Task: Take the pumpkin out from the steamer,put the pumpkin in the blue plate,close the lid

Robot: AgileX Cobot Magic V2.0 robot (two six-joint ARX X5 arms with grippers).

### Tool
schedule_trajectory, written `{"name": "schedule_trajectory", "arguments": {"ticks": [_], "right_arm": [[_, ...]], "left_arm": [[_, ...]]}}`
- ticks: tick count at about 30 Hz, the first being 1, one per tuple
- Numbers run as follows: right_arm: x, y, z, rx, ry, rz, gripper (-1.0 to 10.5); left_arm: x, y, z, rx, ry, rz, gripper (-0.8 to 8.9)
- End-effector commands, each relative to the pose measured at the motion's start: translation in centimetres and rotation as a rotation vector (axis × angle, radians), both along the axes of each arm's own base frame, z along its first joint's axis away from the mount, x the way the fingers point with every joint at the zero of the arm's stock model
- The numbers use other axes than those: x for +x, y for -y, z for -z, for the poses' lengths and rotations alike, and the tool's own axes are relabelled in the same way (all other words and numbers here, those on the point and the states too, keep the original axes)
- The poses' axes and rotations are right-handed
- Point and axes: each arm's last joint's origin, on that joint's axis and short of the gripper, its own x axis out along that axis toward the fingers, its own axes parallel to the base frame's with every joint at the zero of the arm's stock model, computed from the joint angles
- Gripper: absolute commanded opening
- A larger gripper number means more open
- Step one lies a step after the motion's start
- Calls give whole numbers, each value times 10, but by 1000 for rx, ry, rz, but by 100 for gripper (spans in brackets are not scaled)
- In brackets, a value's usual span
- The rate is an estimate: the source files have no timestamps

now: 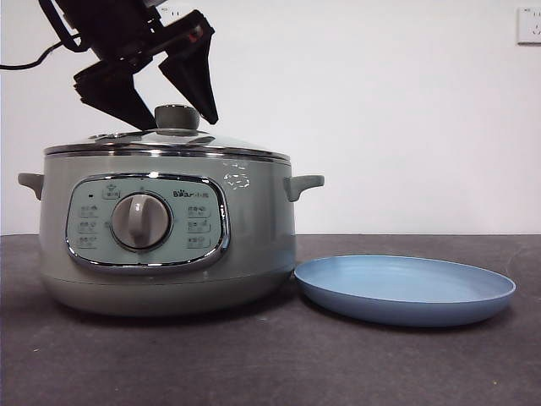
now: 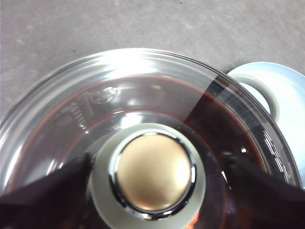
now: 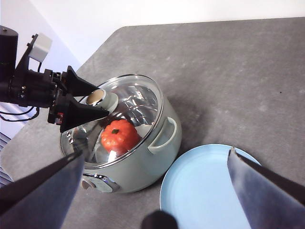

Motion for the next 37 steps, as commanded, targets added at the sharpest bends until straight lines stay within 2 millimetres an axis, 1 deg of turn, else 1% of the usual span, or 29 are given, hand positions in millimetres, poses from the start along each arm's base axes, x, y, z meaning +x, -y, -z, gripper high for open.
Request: {"name": "schedule_trajectory", "arguments": {"ticks": [1,5,7,14,17,20,25,29,33,37], "right_arm": [[0,0,-1,-2,4,2,501],[0,0,-1,-2,4,2,501],[0,0,-1,-2,3,2,501],[-1,0,-1,-3,2,1,501],[-1,0,-1,-4,0,0,501],[-1,0,-1,-4,1,0,501],[3,-2,-2,12,7,-2,500],[12,-11,-2,38,17,-38,500],[25,-26,2,48,-1,-99,500],[41,-53,9,2,-31,-140,501]], "left_arm": [[1,3,3,19,3,36,236],[1,3,3,29,15,50,62],[1,3,3,32,17,53,-9],[2,3,1,30,36,48,-13],[0,2,-4,39,65,27,-12],[-5,-1,-15,20,108,24,-13],[-23,-9,-41,-17,192,19,-12],[-42,-19,-64,-35,272,-6,-13],[-66,-32,-86,-28,351,-66,-13],[-94,-48,-104,-4,417,-147,-13]]}}
